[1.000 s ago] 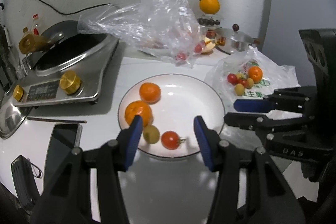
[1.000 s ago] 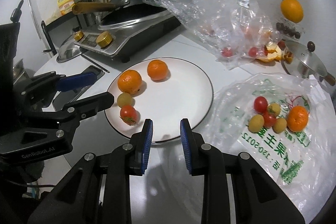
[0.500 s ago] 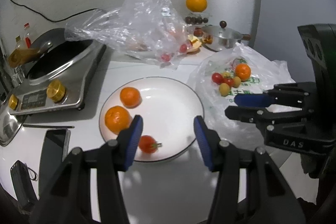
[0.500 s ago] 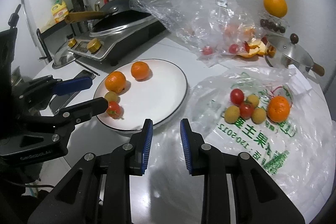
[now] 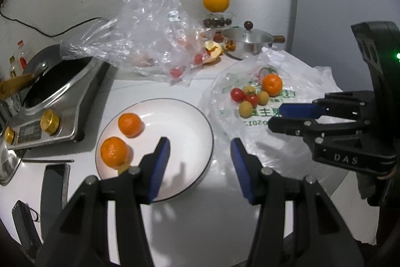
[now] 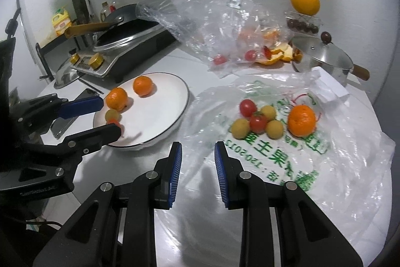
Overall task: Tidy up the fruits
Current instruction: 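Move both open grippers back over the fruit on the bag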
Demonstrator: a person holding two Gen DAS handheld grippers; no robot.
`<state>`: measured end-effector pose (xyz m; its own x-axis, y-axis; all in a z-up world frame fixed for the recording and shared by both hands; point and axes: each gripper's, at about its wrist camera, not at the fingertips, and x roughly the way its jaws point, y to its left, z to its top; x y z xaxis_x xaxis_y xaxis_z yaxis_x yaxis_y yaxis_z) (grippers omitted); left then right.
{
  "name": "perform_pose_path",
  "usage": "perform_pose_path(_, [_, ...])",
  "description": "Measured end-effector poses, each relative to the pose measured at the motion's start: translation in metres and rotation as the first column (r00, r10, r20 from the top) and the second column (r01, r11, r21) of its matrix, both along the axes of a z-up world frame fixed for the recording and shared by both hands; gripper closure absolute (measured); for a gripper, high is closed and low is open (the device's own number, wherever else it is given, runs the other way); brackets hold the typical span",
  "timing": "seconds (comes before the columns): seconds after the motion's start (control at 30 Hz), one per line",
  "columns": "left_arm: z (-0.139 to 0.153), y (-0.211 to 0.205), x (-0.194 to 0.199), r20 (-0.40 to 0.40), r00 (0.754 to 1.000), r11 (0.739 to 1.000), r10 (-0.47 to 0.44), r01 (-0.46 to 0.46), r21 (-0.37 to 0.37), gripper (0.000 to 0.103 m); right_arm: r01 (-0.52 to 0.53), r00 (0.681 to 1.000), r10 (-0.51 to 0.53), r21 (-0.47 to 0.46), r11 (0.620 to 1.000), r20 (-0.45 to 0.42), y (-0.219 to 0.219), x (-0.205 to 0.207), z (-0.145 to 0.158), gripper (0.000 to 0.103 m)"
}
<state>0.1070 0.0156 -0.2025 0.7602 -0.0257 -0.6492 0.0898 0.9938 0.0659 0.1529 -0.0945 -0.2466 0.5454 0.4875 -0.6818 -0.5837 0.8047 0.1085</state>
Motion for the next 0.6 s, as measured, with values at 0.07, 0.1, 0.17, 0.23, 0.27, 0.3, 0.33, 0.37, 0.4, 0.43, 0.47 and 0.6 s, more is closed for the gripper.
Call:
perform_pose_path(0.07, [0.0, -0.004, 0.002, -0.002, 1.0, 1.0, -0.004, 0.004, 0.005, 0.051, 0.008, 1.0, -0.008, 0.003, 1.0, 0.002, -0.006, 0.002, 0.0, 0.074])
perform_pose_path(0.1, [0.001, -0.006, 0.002, -0.003, 1.0, 1.0, -0.007, 0.007, 0.007, 0.051, 0.011, 1.0, -0.011, 0.005, 1.0, 0.003, -0.008, 0.002, 0.0, 0.074])
perform_pose_path(0.17, [0.001, -0.01, 0.004, -0.006, 1.0, 1.0, -0.013, 0.013, 0.012, 0.051, 0.016, 1.0, -0.016, 0.008, 1.0, 0.004, -0.013, 0.003, 0.0, 0.074])
perform_pose_path(0.23, [0.001, -0.016, 0.006, -0.009, 1.0, 1.0, -0.019, 0.019, 0.017, 0.051, 0.023, 1.0, -0.023, 0.013, 1.0, 0.005, -0.018, 0.005, 0.0, 0.074])
perform_pose_path(0.27, [0.001, -0.017, 0.007, -0.01, 1.0, 1.0, -0.021, 0.021, 0.018, 0.051, 0.026, 1.0, -0.026, 0.015, 1.0, 0.005, -0.021, 0.005, 0.0, 0.074])
perform_pose_path(0.3, [0.001, -0.02, 0.008, -0.011, 1.0, 1.0, -0.023, 0.023, 0.021, 0.051, 0.03, 1.0, -0.03, 0.017, 0.999, 0.005, -0.023, 0.006, 0.0, 0.074])
perform_pose_path(0.33, [0.001, -0.023, 0.01, -0.012, 1.0, 0.999, -0.026, 0.027, 0.022, 0.051, 0.034, 0.999, -0.034, 0.018, 0.999, 0.006, -0.026, 0.007, 0.0, 0.074])
perform_pose_path(0.37, [0.001, -0.025, 0.01, -0.013, 1.0, 0.999, -0.028, 0.029, 0.024, 0.051, 0.036, 0.999, -0.037, 0.019, 0.999, 0.006, -0.028, 0.008, 0.0, 0.074])
perform_pose_path(0.4, [0.0, -0.027, 0.011, -0.014, 0.999, 0.999, -0.031, 0.031, 0.025, 0.051, 0.04, 0.999, -0.04, 0.021, 0.999, 0.006, -0.032, 0.009, 0.0, 0.074])
perform_pose_path(0.43, [0.0, -0.03, 0.013, -0.015, 0.999, 0.999, -0.034, 0.035, 0.027, 0.051, 0.043, 0.999, -0.043, 0.022, 0.999, 0.006, -0.034, 0.01, 0.0, 0.074])
perform_pose_path(0.47, [0.0, -0.031, 0.013, -0.016, 0.999, 0.999, -0.037, 0.037, 0.028, 0.051, 0.046, 0.999, -0.046, 0.024, 0.999, 0.006, -0.036, 0.011, 0.0, 0.074])
perform_pose_path(0.6, [0.0, -0.039, 0.018, -0.019, 0.999, 0.998, -0.047, 0.047, 0.035, 0.051, 0.056, 0.998, -0.056, 0.031, 0.998, 0.006, -0.044, 0.014, 0.001, 0.074])
